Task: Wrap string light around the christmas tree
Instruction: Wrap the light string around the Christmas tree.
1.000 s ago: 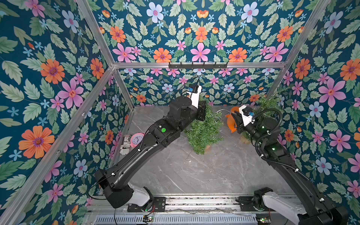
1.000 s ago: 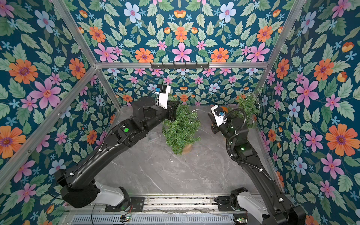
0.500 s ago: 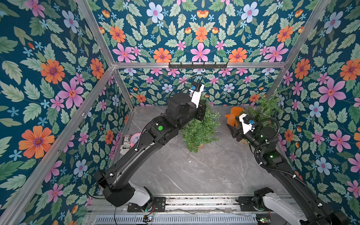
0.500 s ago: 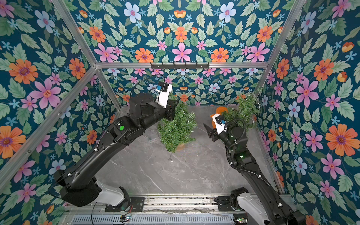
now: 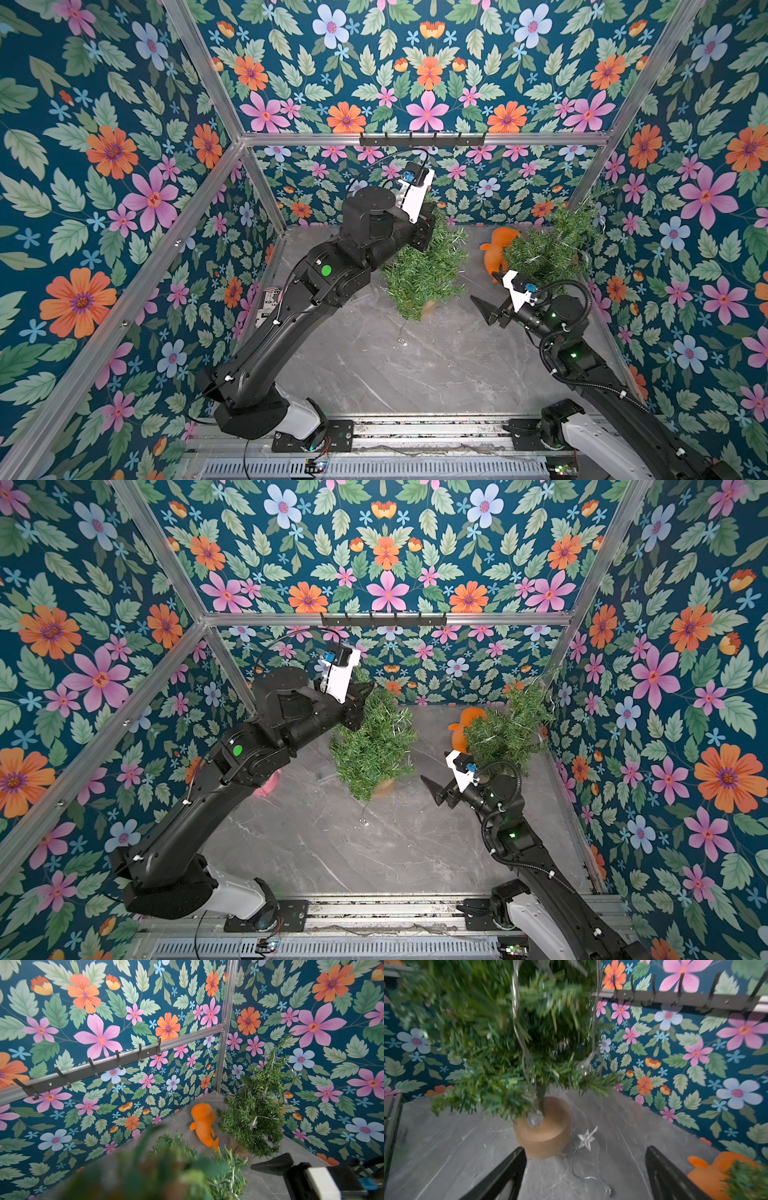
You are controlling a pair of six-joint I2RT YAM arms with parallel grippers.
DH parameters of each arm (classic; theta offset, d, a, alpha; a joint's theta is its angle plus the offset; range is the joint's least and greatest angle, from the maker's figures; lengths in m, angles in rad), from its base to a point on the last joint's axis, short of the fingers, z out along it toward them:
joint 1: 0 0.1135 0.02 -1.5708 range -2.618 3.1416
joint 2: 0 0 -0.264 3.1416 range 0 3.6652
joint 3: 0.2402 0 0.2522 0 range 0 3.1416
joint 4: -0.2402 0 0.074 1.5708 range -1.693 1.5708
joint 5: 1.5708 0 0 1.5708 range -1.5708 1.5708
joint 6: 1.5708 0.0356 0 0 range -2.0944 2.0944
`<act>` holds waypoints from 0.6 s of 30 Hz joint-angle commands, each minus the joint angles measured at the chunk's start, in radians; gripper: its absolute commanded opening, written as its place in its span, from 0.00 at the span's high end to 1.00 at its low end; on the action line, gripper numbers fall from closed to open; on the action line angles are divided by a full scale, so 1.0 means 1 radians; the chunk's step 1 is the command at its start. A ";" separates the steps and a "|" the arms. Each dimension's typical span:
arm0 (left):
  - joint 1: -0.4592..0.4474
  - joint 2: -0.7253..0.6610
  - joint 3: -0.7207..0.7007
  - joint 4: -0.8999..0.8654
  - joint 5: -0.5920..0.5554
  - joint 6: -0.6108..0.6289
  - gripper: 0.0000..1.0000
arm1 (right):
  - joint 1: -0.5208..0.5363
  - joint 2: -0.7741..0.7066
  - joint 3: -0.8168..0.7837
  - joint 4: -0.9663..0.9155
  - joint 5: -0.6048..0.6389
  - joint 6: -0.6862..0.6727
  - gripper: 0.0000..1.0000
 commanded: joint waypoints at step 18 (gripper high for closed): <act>0.000 -0.084 0.059 0.087 0.029 0.030 1.00 | 0.235 0.631 0.058 0.553 0.367 0.135 0.05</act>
